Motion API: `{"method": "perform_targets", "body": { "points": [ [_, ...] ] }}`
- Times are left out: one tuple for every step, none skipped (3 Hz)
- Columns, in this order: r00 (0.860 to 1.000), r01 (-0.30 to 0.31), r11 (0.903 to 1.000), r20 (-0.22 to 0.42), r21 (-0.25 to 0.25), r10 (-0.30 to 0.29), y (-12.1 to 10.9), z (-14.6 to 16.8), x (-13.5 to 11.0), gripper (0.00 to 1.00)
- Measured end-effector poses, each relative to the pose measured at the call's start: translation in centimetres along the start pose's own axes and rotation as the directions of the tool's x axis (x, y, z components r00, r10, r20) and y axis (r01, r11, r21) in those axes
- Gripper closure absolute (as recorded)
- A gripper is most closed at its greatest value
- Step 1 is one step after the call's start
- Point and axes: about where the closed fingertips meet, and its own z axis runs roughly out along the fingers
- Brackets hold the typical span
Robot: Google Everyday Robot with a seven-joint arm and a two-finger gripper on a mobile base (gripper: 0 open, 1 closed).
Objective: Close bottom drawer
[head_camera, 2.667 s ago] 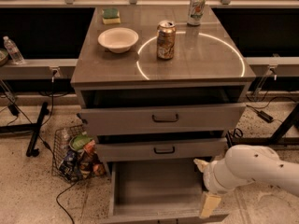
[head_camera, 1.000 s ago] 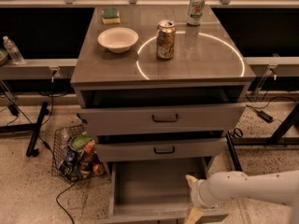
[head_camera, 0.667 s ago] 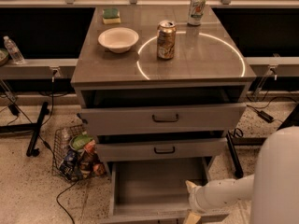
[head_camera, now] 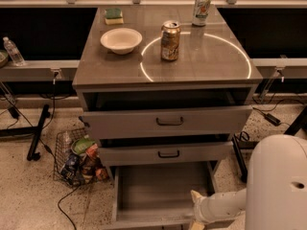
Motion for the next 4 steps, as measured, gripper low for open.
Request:
{"method": "perform_targets", "body": {
  "points": [
    [1.0,0.012,0.9999,0.024,0.007,-0.012,-0.3,2.1,0.3,0.0],
    [0.998,0.028,0.9991,0.06,0.03,-0.03,-1.4,3.6,0.0,0.0],
    [0.994,0.053,0.9971,0.093,0.055,-0.058,-2.8,4.6,-0.6,0.14],
    [0.991,0.082,0.9938,0.103,0.075,-0.09,-4.3,5.3,-0.7,0.38]
  ]
}}
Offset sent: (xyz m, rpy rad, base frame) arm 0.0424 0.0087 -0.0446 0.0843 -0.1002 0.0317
